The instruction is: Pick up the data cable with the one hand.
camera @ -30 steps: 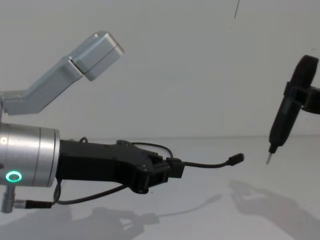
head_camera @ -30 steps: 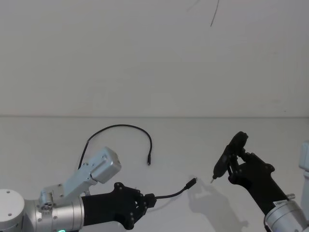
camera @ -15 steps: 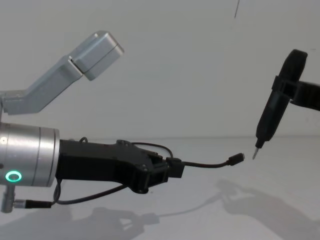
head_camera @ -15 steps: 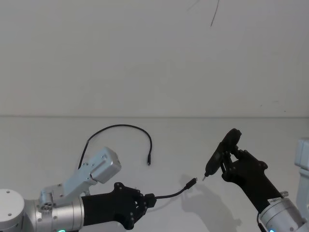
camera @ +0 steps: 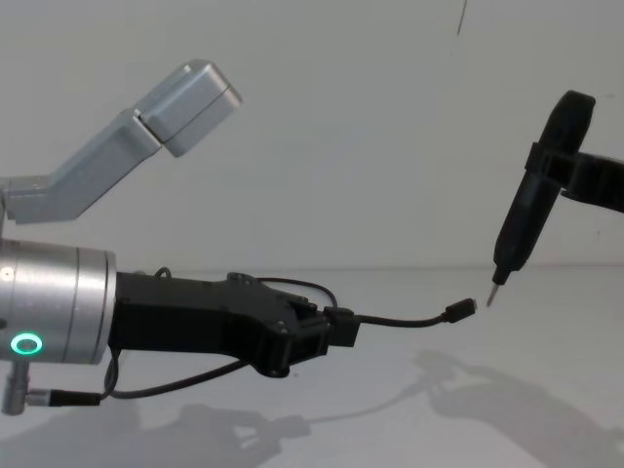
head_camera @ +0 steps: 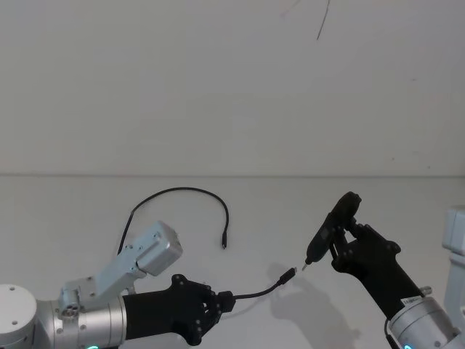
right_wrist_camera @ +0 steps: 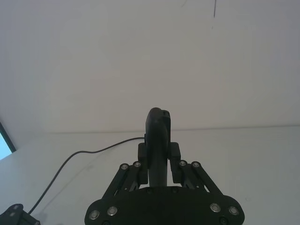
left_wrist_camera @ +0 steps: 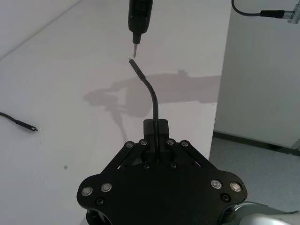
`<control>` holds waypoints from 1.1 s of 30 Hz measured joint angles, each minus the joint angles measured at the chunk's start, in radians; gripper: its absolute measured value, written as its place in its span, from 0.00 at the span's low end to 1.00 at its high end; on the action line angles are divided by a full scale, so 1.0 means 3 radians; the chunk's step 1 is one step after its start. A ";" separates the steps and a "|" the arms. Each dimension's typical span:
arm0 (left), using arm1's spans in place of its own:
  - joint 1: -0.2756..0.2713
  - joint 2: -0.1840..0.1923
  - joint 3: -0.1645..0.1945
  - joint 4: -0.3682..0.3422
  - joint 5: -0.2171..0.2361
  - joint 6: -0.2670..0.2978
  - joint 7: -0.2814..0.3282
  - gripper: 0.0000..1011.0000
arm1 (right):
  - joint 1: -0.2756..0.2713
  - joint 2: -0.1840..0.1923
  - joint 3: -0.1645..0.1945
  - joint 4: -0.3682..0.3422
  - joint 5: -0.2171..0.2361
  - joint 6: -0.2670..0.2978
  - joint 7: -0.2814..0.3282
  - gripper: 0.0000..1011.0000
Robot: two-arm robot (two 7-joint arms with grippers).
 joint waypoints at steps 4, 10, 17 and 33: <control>0.0000 0.0000 0.0000 0.0000 0.0000 0.0000 0.0000 0.04 | -0.0003 0.0000 -0.0005 0.0000 0.0008 0.0000 0.0010 0.27; 0.0000 0.0000 0.0000 0.0000 0.0000 0.0000 0.0000 0.04 | -0.0010 0.0006 -0.0017 0.0000 0.0024 0.0000 0.0025 0.27; 0.0000 0.0000 0.0000 0.0000 0.0000 0.0000 0.0000 0.04 | -0.0016 0.0018 -0.0032 0.0011 0.0024 -0.0013 0.0038 0.27; 0.0000 0.0000 0.0000 0.0000 0.0000 0.0000 0.0000 0.04 | -0.0013 0.0011 -0.0038 0.0045 0.0014 -0.0078 0.0067 0.27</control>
